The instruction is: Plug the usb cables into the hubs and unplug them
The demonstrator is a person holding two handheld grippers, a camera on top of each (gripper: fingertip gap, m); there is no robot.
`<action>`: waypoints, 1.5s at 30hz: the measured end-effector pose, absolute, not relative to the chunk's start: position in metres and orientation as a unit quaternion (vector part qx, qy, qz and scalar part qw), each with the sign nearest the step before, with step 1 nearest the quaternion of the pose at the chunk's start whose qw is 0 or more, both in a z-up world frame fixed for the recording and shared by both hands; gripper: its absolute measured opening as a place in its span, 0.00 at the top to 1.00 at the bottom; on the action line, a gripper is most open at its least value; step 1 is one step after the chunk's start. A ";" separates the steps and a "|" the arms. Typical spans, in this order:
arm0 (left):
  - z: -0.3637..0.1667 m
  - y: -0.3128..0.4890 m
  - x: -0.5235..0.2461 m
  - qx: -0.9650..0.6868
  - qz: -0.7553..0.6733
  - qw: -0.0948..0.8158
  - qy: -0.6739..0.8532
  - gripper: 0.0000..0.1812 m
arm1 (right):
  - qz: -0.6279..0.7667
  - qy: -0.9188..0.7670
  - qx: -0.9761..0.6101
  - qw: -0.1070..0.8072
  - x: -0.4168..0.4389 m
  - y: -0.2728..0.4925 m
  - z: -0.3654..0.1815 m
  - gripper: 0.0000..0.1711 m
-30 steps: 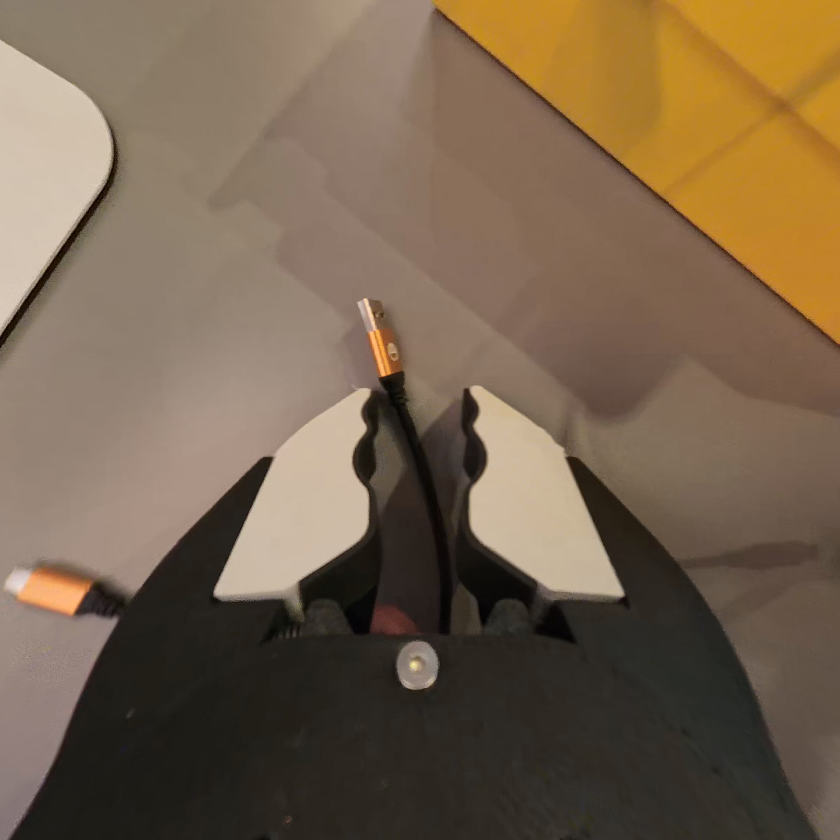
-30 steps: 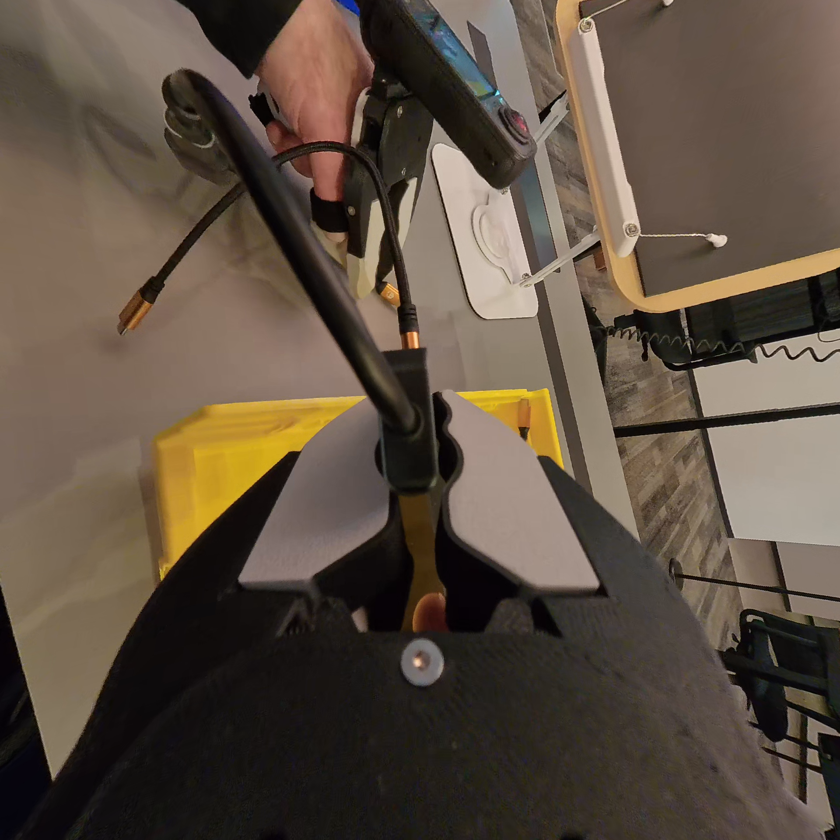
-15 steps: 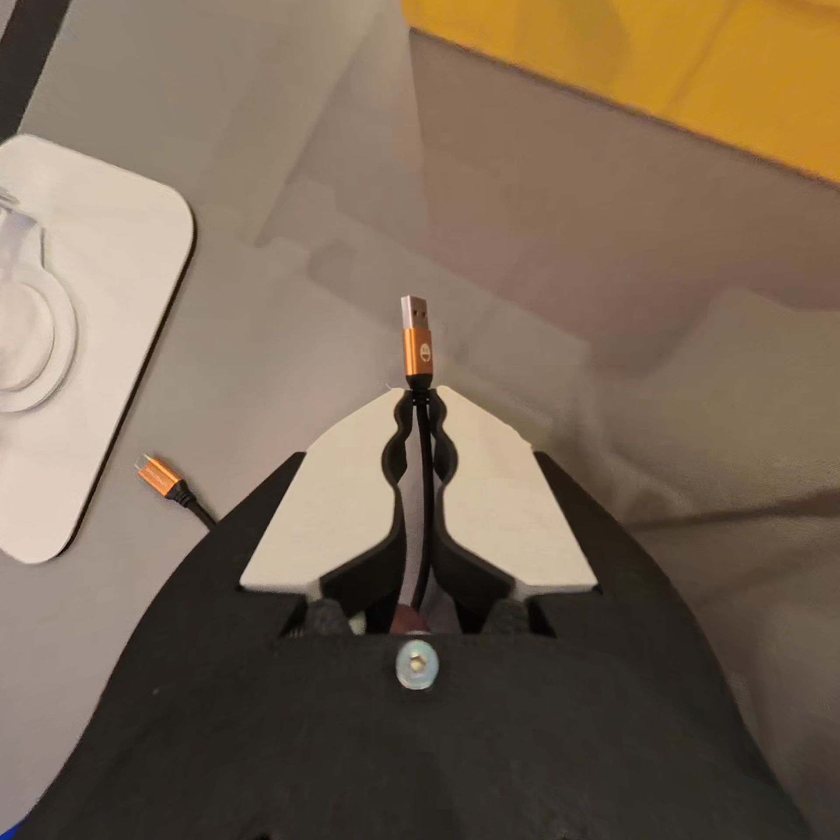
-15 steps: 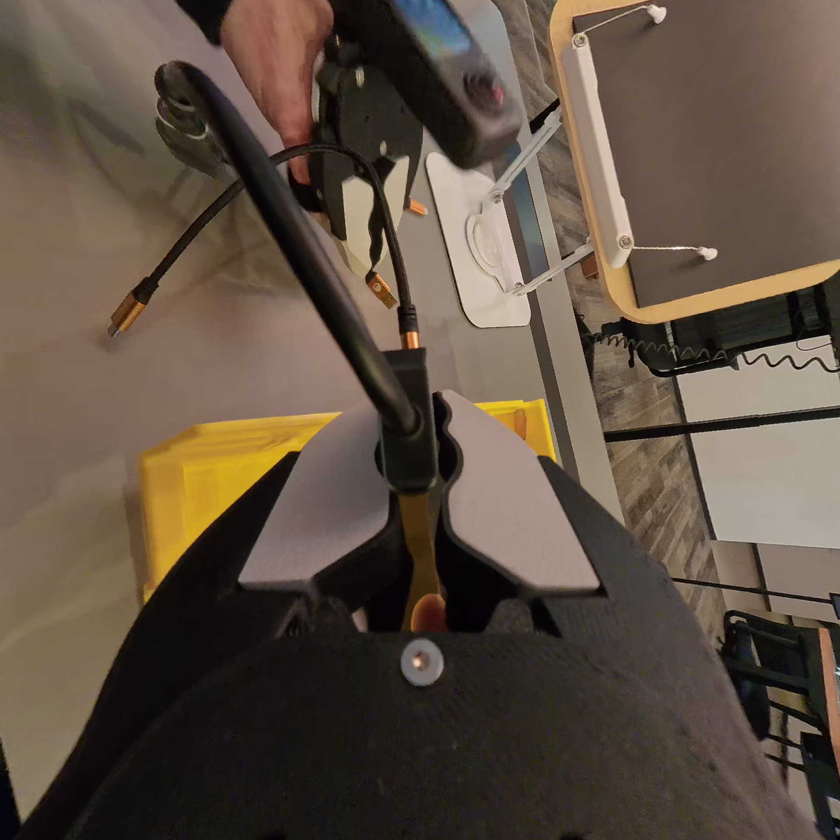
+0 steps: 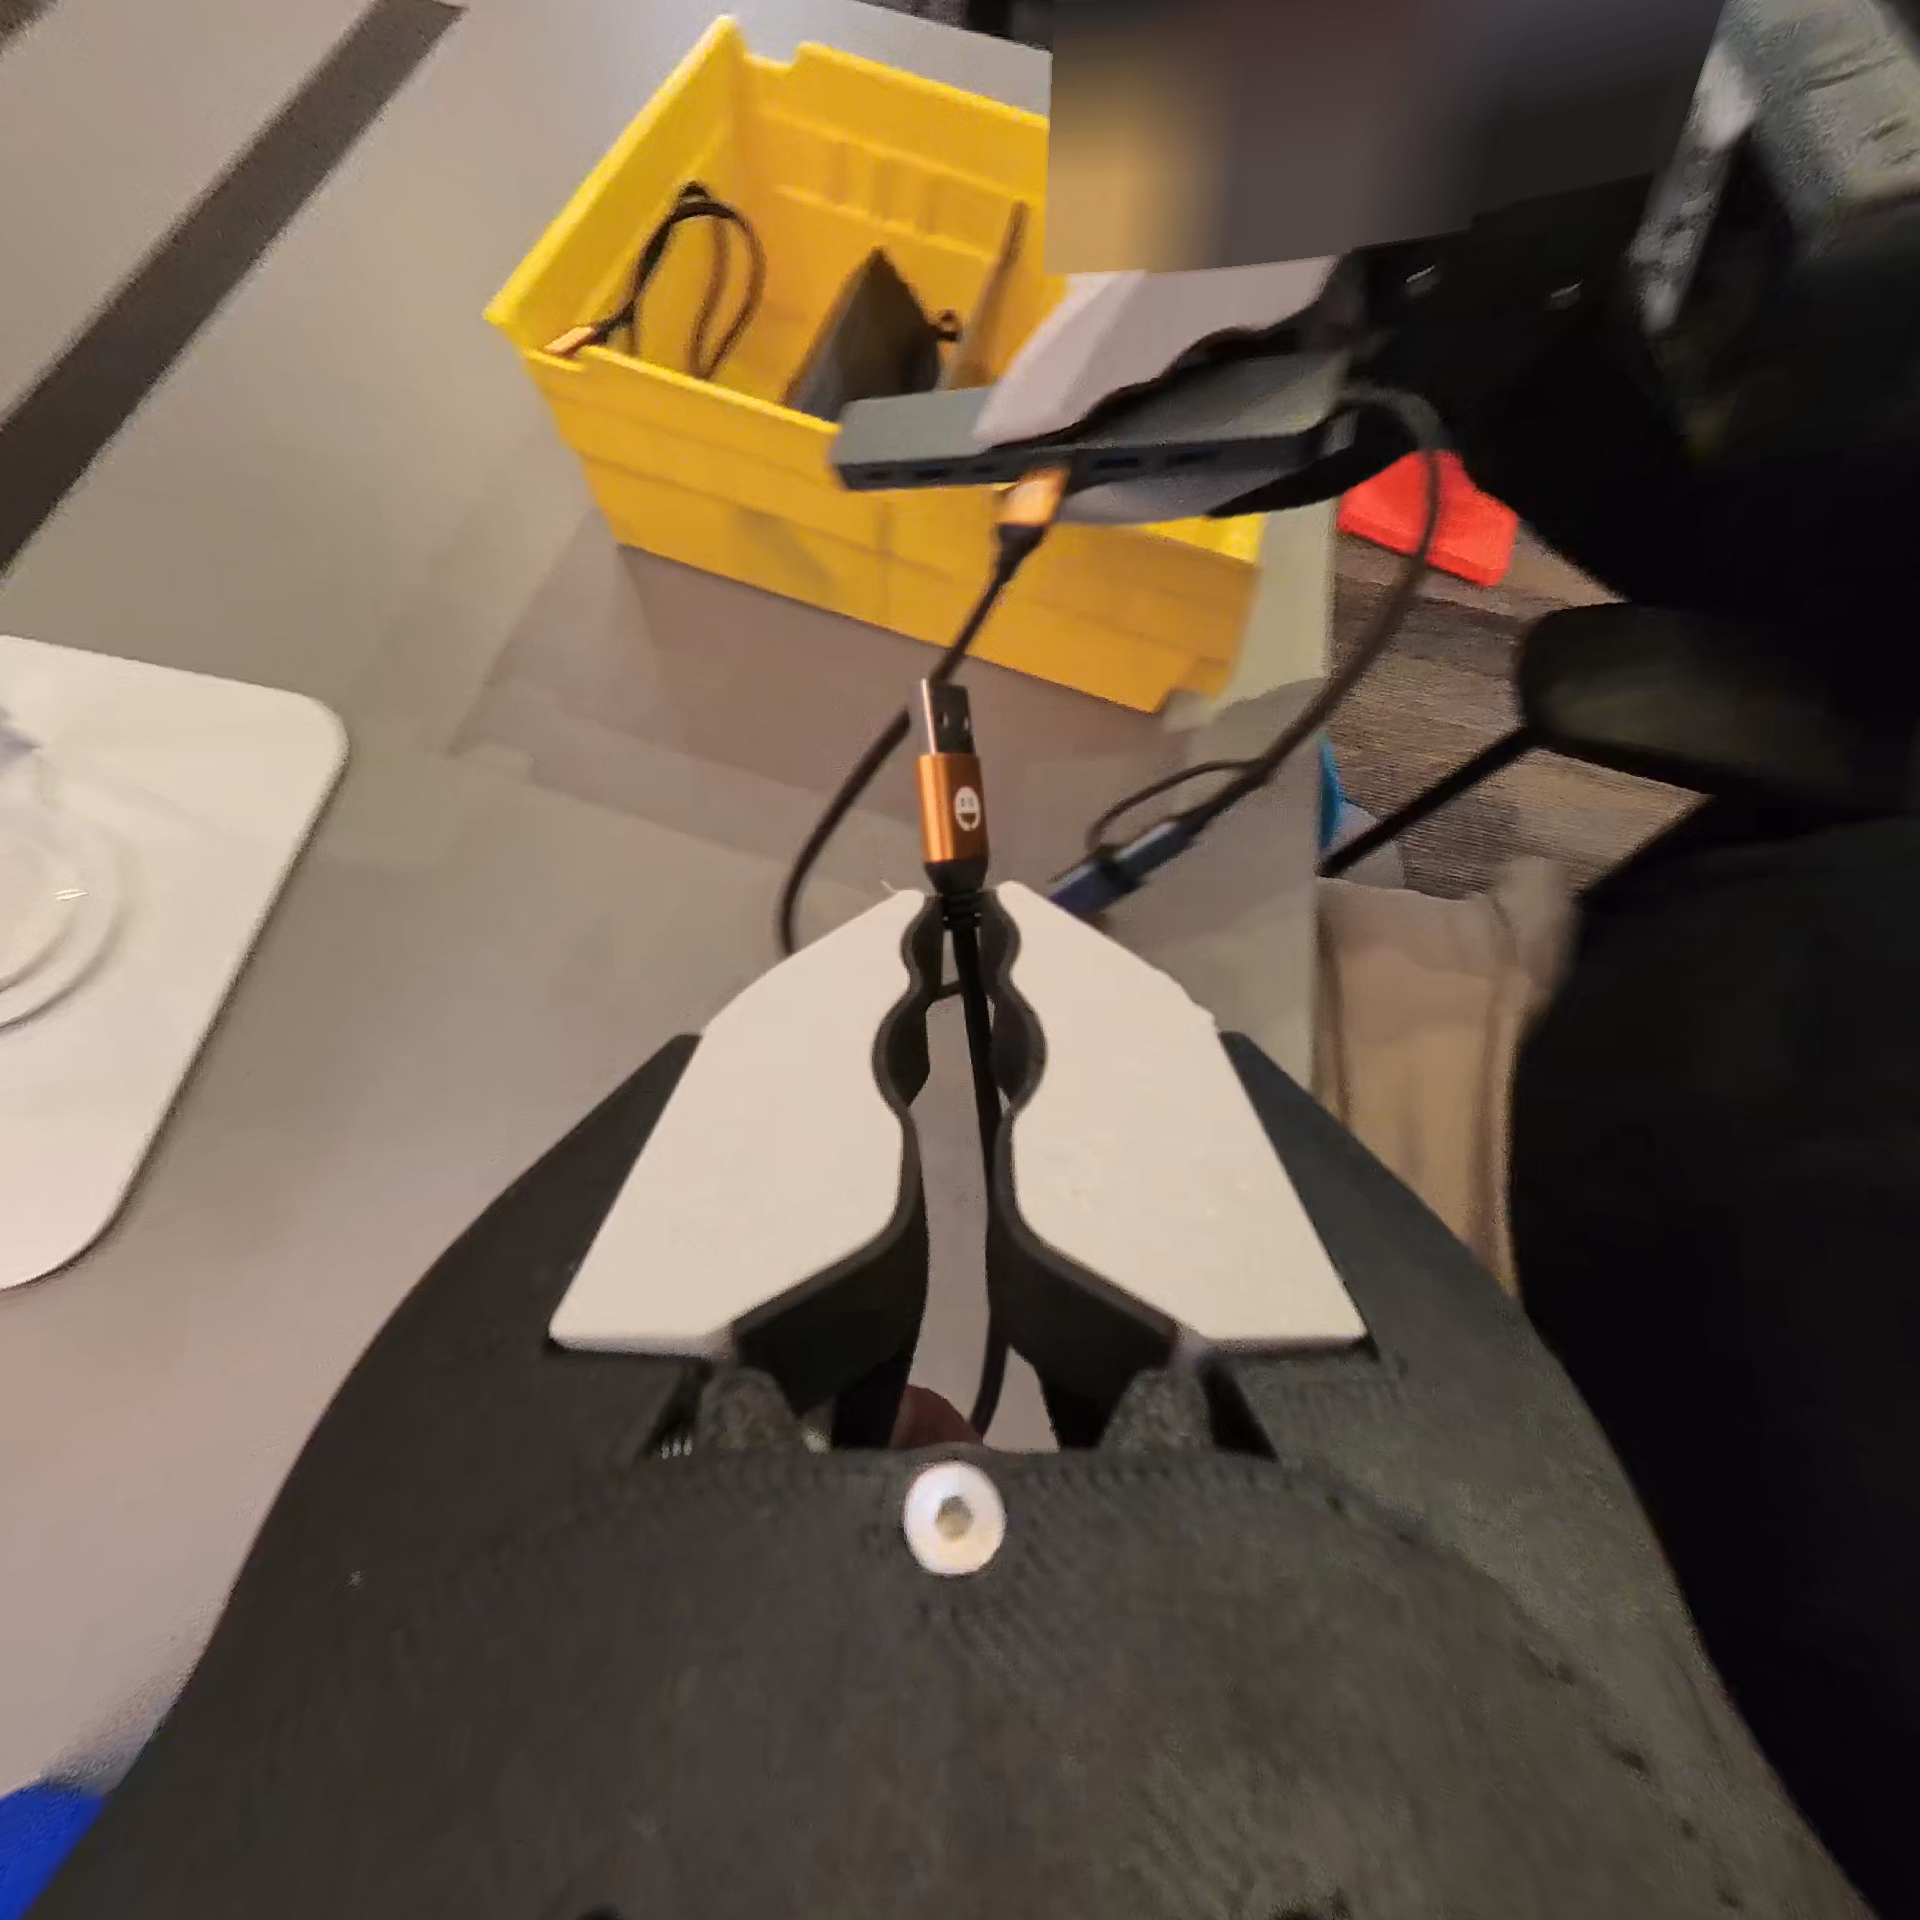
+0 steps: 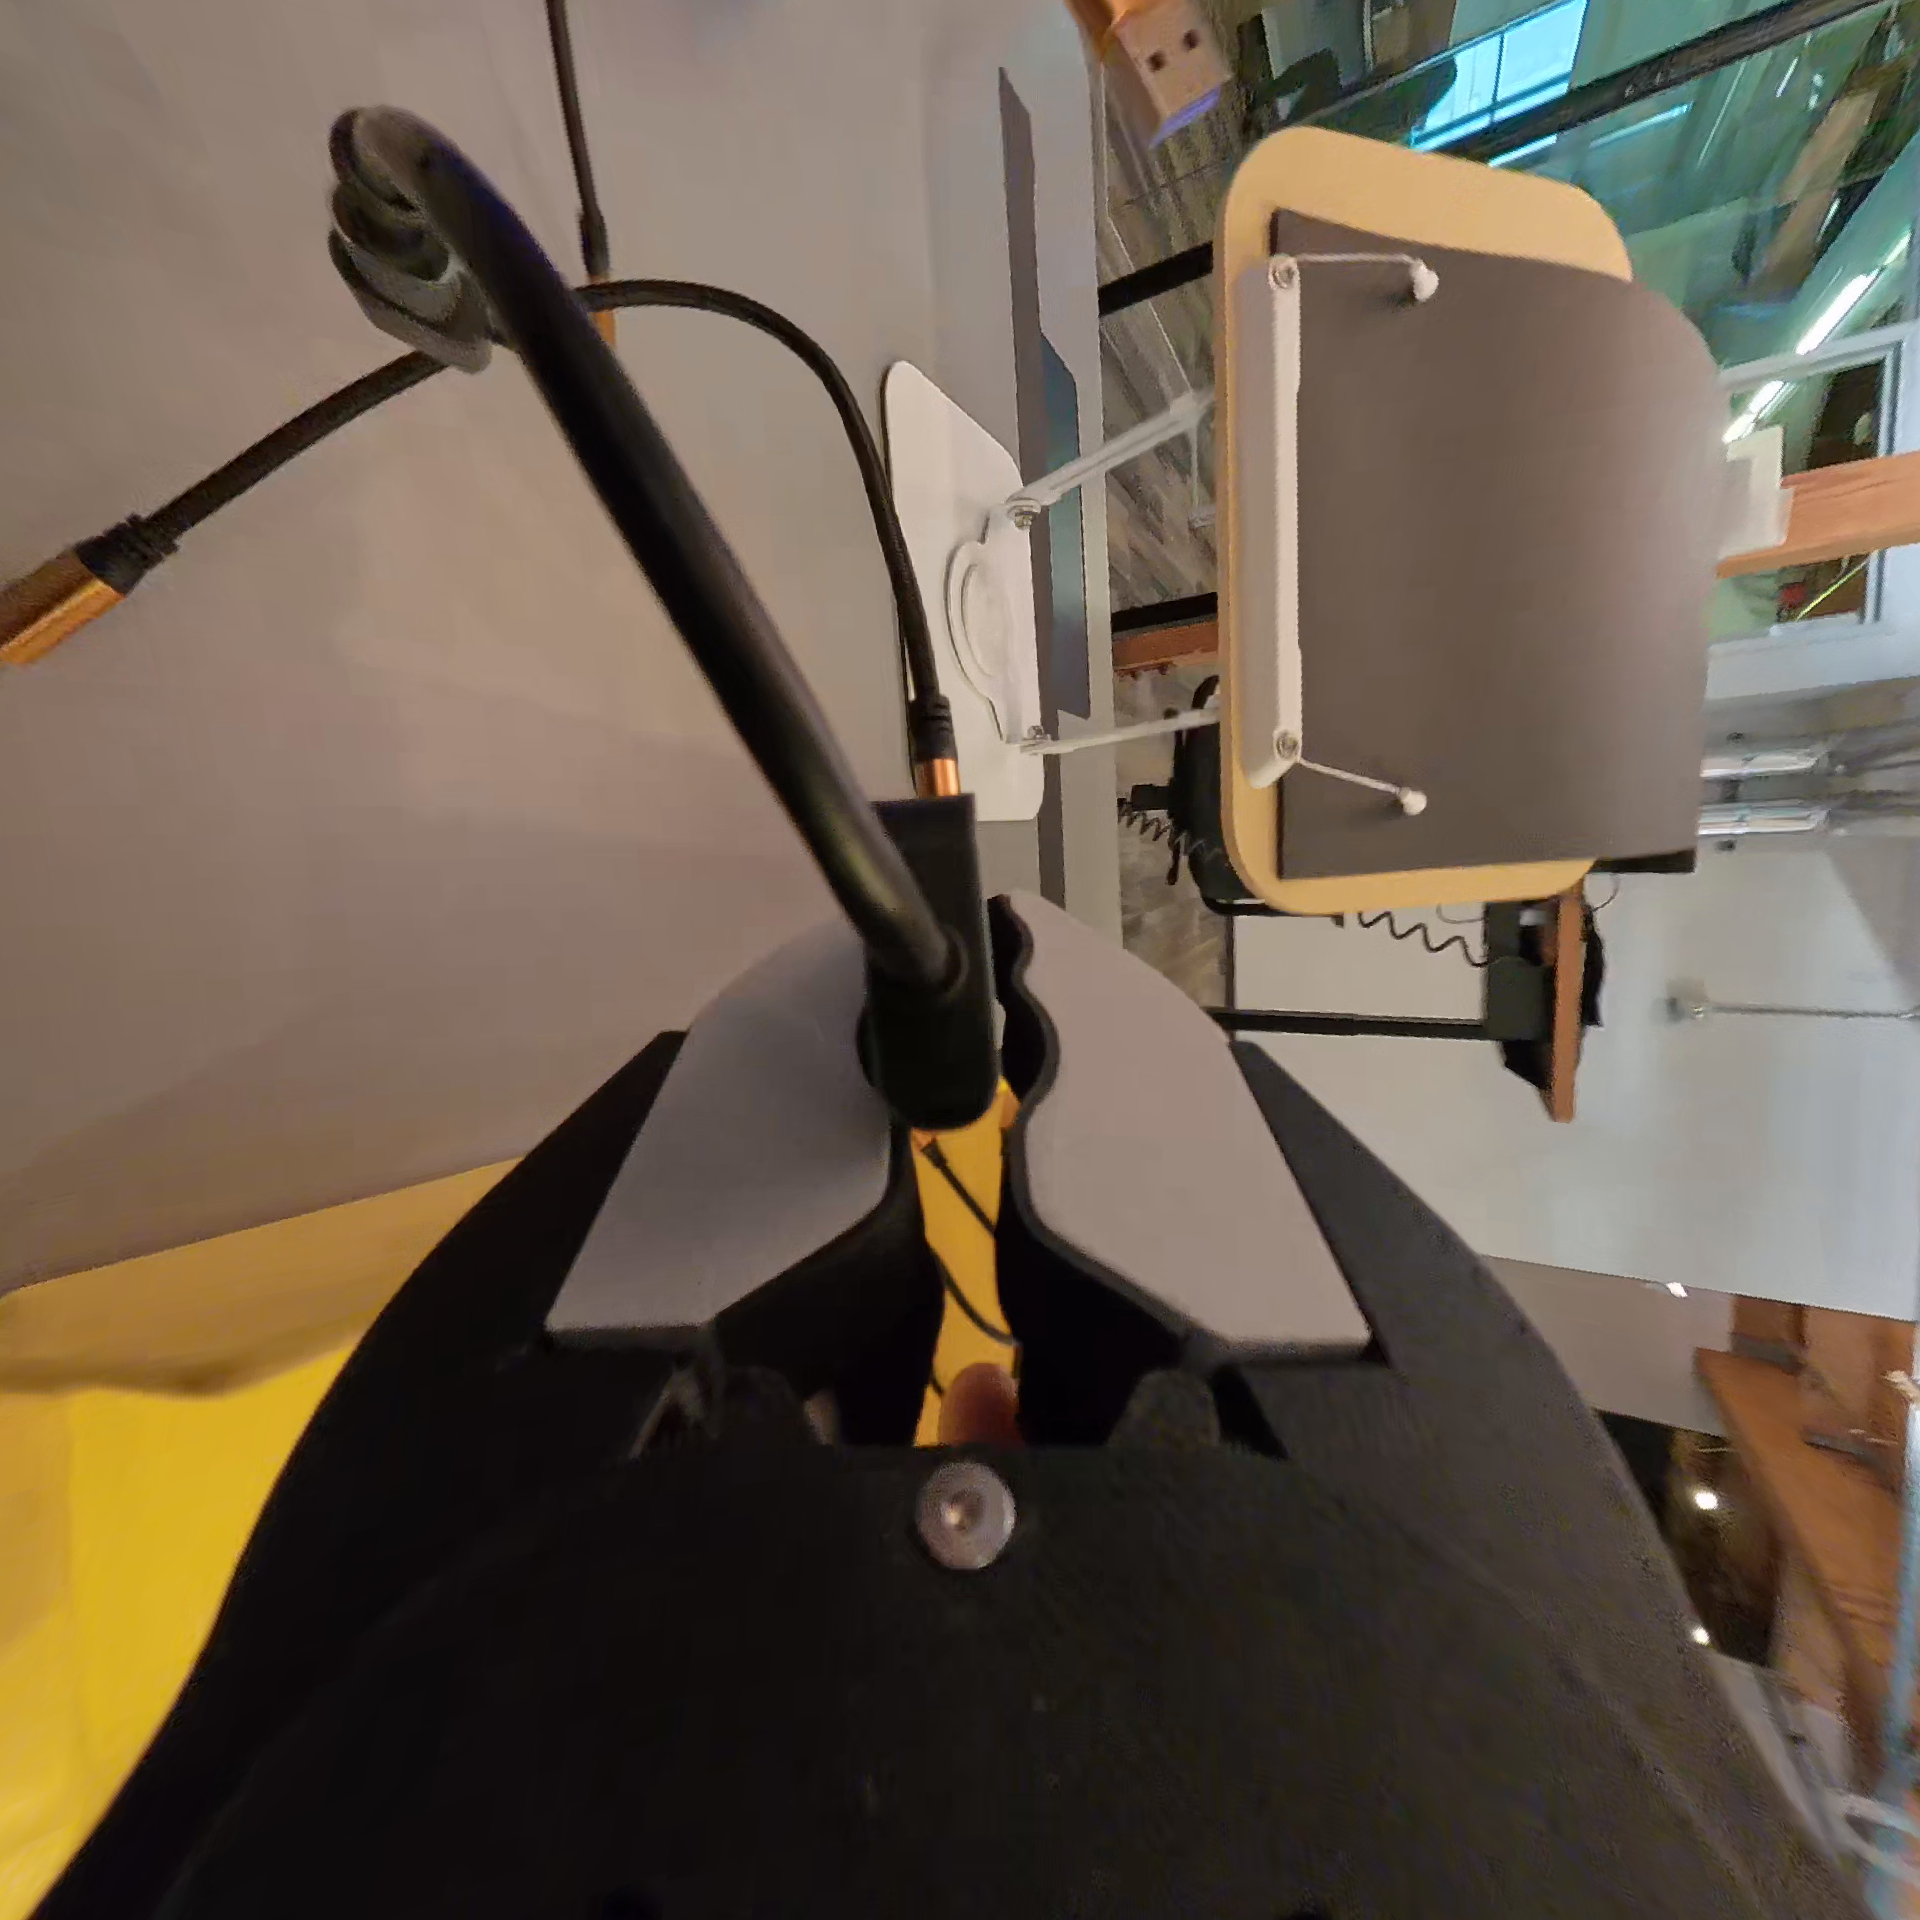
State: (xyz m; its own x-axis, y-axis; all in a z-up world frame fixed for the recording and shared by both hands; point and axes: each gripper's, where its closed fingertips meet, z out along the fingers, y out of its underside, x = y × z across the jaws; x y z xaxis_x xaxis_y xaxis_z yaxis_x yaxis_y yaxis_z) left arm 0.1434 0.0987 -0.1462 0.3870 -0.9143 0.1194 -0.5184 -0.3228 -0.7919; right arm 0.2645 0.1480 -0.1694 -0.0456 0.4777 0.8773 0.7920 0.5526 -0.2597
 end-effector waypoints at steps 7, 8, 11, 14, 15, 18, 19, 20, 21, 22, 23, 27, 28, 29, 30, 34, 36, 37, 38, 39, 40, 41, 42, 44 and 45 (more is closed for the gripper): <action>-0.174 0.066 0.175 -0.748 -0.333 0.268 0.508 0.96 | -0.190 -0.733 -0.391 0.524 0.227 0.142 -0.179 0.93; -0.178 0.066 0.178 -0.748 -0.332 0.262 0.511 0.96 | -0.195 -0.733 -0.382 0.528 0.224 0.141 -0.178 0.93; -0.178 0.063 0.185 -0.742 -0.351 0.250 0.513 0.96 | -0.201 -0.733 -0.360 0.540 0.214 0.137 -0.175 0.93; -0.177 0.060 0.189 -0.736 -0.369 0.241 0.514 0.96 | -0.202 -0.733 -0.341 0.553 0.205 0.132 -0.171 0.93; -0.177 0.058 0.190 -0.733 -0.376 0.238 0.515 0.96 | -0.200 -0.731 -0.336 0.559 0.203 0.130 -0.169 0.94; -0.170 0.055 0.190 -0.727 -0.399 0.237 0.506 0.96 | -0.187 -0.722 -0.325 0.581 0.199 0.125 -0.161 0.94; -0.167 0.053 0.190 -0.723 -0.409 0.236 0.504 0.96 | -0.177 -0.720 -0.324 0.587 0.198 0.123 -0.158 0.94; -0.165 0.053 0.190 -0.721 -0.417 0.238 0.500 0.96 | -0.173 -0.718 -0.323 0.592 0.197 0.122 -0.156 0.94; -0.163 0.052 0.190 -0.719 -0.423 0.238 0.497 0.96 | -0.174 -0.716 -0.321 0.595 0.197 0.122 -0.153 0.94; -0.161 0.051 0.191 -0.716 -0.431 0.236 0.495 0.96 | -0.176 -0.714 -0.318 0.598 0.197 0.122 -0.151 0.94; -0.160 0.050 0.192 -0.714 -0.439 0.235 0.492 0.96 | -0.177 -0.713 -0.315 0.601 0.197 0.121 -0.149 0.94; -0.155 0.045 0.193 -0.699 -0.483 0.225 0.477 0.96 | -0.188 -0.713 -0.306 0.603 0.197 0.122 -0.146 0.94; -0.154 0.045 0.193 -0.698 -0.488 0.223 0.475 0.96 | -0.189 -0.713 -0.304 0.603 0.196 0.122 -0.147 0.94; -0.154 0.045 0.192 -0.696 -0.493 0.221 0.473 0.96 | -0.192 -0.713 -0.301 0.604 0.196 0.121 -0.147 0.94; -0.155 0.045 0.192 -0.696 -0.496 0.218 0.471 0.96 | -0.195 -0.713 -0.298 0.604 0.195 0.120 -0.147 0.94; -0.158 0.043 0.192 -0.692 -0.514 0.203 0.464 0.96 | -0.214 -0.716 -0.279 0.603 0.193 0.117 -0.144 0.94; -0.161 0.041 0.192 -0.693 -0.514 0.195 0.467 0.96 | -0.220 -0.721 -0.271 0.599 0.192 0.117 -0.147 0.94; -0.163 0.042 0.192 -0.695 -0.510 0.194 0.468 0.97 | -0.220 -0.724 -0.268 0.596 0.191 0.117 -0.148 0.94; -0.165 0.043 0.192 -0.698 -0.507 0.193 0.467 0.96 | -0.224 -0.727 -0.264 0.593 0.191 0.117 -0.149 0.94; -0.166 0.043 0.192 -0.699 -0.505 0.194 0.468 0.96 | -0.225 -0.730 -0.261 0.590 0.191 0.117 -0.151 0.94; -0.168 0.044 0.192 -0.703 -0.495 0.198 0.471 0.96 | -0.224 -0.734 -0.262 0.585 0.192 0.118 -0.153 0.94; -0.172 0.048 0.192 -0.714 -0.475 0.209 0.470 0.96 | -0.225 -0.738 -0.267 0.577 0.193 0.120 -0.157 0.94; -0.176 0.054 0.192 -0.727 -0.452 0.221 0.467 0.96 | -0.230 -0.739 -0.273 0.572 0.194 0.124 -0.160 0.94; -0.181 0.061 0.191 -0.733 -0.413 0.251 0.478 0.96 | -0.228 -0.743 -0.294 0.557 0.196 0.132 -0.169 0.94; -0.184 0.065 0.192 -0.735 -0.385 0.272 0.487 0.96 | -0.227 -0.743 -0.301 0.553 0.196 0.135 -0.172 0.94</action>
State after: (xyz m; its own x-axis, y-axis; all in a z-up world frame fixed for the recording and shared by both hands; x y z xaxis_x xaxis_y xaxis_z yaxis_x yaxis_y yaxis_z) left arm 0.1916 0.0651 -0.1843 0.2294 -0.9255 0.3015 -0.5068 -0.3780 -0.7747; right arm 0.1960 0.1349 -0.1719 -0.2068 0.1966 0.9584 0.6992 0.7149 0.0042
